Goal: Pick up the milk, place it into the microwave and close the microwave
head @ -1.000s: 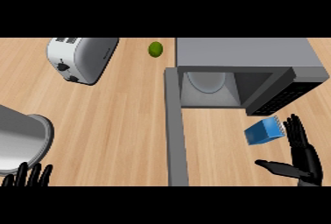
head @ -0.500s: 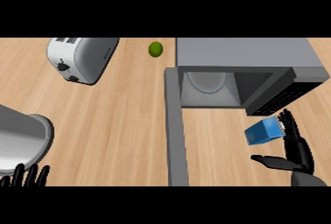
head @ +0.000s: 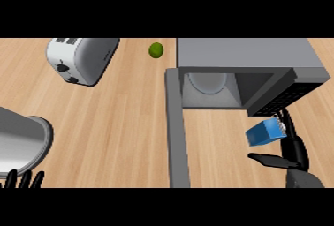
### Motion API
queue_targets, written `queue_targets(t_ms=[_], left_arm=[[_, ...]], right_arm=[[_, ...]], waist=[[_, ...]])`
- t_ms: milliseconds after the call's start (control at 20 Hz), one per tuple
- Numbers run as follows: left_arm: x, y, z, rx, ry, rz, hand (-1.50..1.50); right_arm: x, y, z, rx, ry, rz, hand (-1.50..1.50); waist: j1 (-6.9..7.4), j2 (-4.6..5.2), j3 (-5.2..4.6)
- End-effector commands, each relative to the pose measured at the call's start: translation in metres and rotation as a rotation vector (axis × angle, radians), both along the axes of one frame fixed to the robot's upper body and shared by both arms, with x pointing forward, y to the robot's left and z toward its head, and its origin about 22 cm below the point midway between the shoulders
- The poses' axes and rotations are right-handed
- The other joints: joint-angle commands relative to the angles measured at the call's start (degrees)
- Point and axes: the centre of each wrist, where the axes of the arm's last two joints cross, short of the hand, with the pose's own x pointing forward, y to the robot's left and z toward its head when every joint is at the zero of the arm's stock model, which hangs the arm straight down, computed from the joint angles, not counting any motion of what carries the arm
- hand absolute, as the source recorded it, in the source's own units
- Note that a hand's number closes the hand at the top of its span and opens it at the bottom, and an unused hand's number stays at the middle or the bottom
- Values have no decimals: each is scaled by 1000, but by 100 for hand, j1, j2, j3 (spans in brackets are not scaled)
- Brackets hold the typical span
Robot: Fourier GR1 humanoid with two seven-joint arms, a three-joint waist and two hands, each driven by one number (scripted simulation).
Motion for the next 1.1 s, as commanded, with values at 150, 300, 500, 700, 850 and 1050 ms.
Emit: queue_targets(t_ms=[150,300,500,700,850,1050], left_arm=[[-7,0,3,4,3,-12,-150],[10,2,-11,-2,-10,6,-150],[3,-13,-5,14,-26,2,-150],[-16,-4,-9,-8,19,-15,-150],[-2,-1,-10,-14,-3,-12,-150],[-4,-3,-16,-23,3,-24,-150]], right_arm=[[18,11,0,-81,-16,-106,150],[20,5,1,-189,-11,-78,150],[38,11,10,-205,-28,-161,150],[42,20,8,-134,-72,-169,150],[54,65,4,-129,-132,-167,150],[56,86,0,-86,-183,-104,150]], waist=[[78,40,27],[88,56,29],[116,53,31],[147,46,30],[144,57,30],[170,63,33]])
